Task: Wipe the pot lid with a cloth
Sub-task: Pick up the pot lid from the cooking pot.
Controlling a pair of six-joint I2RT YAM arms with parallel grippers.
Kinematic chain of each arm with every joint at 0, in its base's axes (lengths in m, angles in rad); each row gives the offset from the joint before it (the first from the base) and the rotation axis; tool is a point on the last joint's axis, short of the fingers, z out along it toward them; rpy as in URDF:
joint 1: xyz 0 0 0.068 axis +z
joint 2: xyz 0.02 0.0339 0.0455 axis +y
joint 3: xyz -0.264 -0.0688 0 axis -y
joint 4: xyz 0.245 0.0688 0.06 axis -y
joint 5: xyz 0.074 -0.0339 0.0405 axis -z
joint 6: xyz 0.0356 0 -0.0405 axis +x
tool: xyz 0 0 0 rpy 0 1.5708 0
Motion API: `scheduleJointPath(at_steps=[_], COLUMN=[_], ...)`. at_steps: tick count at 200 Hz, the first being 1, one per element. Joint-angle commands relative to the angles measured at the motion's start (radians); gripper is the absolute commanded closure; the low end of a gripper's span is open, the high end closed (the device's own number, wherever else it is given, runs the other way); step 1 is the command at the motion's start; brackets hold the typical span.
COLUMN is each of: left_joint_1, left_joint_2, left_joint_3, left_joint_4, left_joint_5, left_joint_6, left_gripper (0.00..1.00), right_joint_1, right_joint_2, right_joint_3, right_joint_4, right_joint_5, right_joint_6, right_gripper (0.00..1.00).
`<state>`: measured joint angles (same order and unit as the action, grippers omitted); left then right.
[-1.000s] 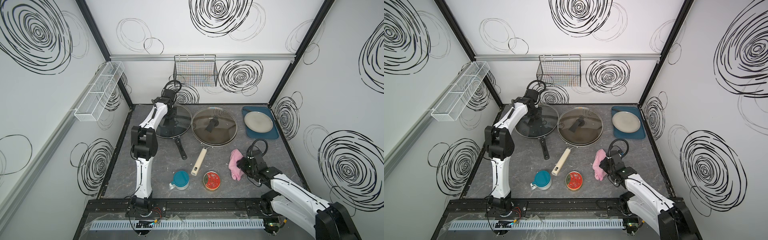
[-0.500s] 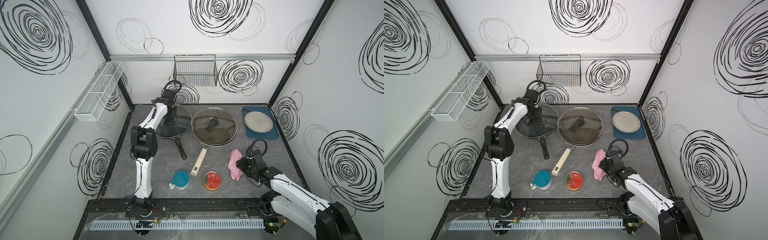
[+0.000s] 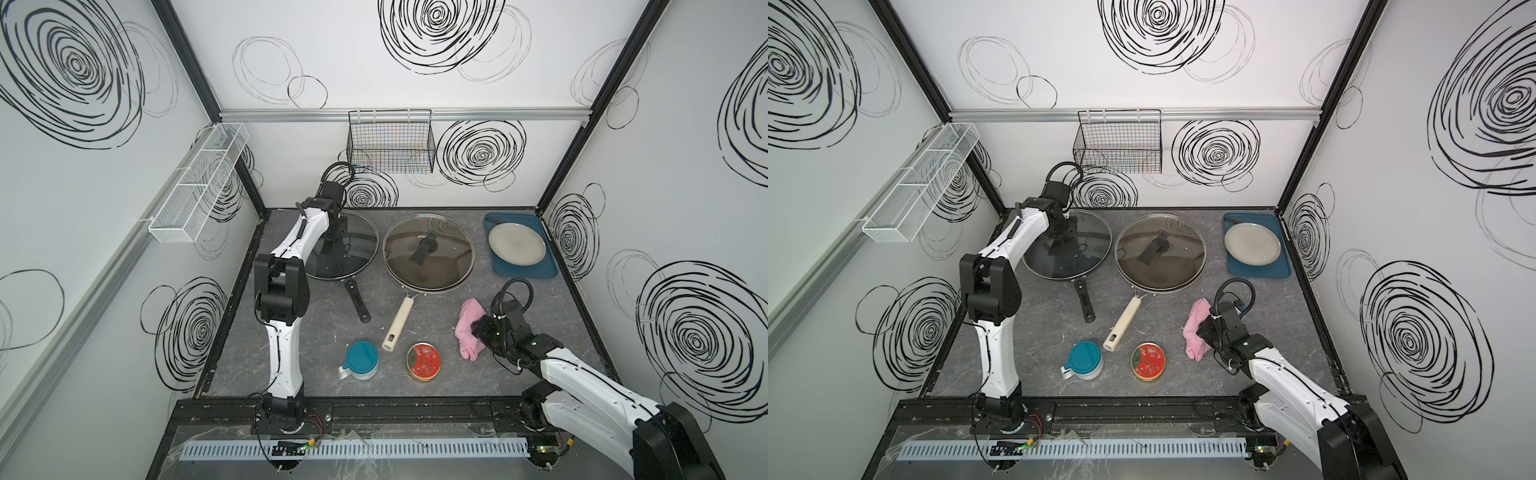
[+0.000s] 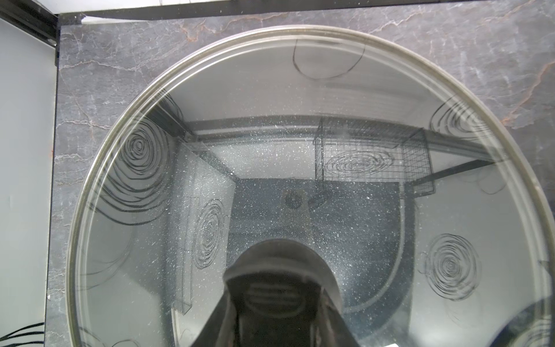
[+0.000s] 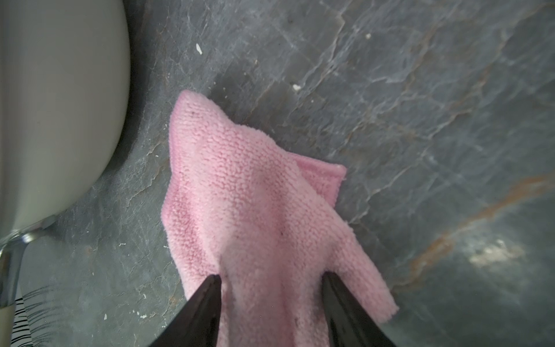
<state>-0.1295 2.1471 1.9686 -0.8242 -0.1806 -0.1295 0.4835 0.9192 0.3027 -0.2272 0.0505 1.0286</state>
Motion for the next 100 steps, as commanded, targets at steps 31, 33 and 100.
scheduleJointPath(at_steps=[31, 33, 100], left_joint_1=[-0.029, -0.031, -0.058], left_joint_2=[-0.104, -0.105, -0.131], left_joint_3=[0.039, 0.042, 0.105], left_joint_4=[0.022, 0.02, 0.004], left_joint_5=[-0.056, -0.056, -0.063], left_joint_6=[0.045, 0.046, 0.034], left_gripper=[1.0, 1.0, 1.0], right_joint_1=[0.01, 0.01, 0.012], right_joint_2=[0.0, 0.0, 0.017], right_joint_3=[0.035, 0.036, 0.037], right_joint_4=[-0.007, -0.007, -0.011], right_joint_5=[0.025, 0.025, 0.034], right_joint_6=[0.002, 0.0, -0.016], right_gripper=[0.42, 0.42, 0.42])
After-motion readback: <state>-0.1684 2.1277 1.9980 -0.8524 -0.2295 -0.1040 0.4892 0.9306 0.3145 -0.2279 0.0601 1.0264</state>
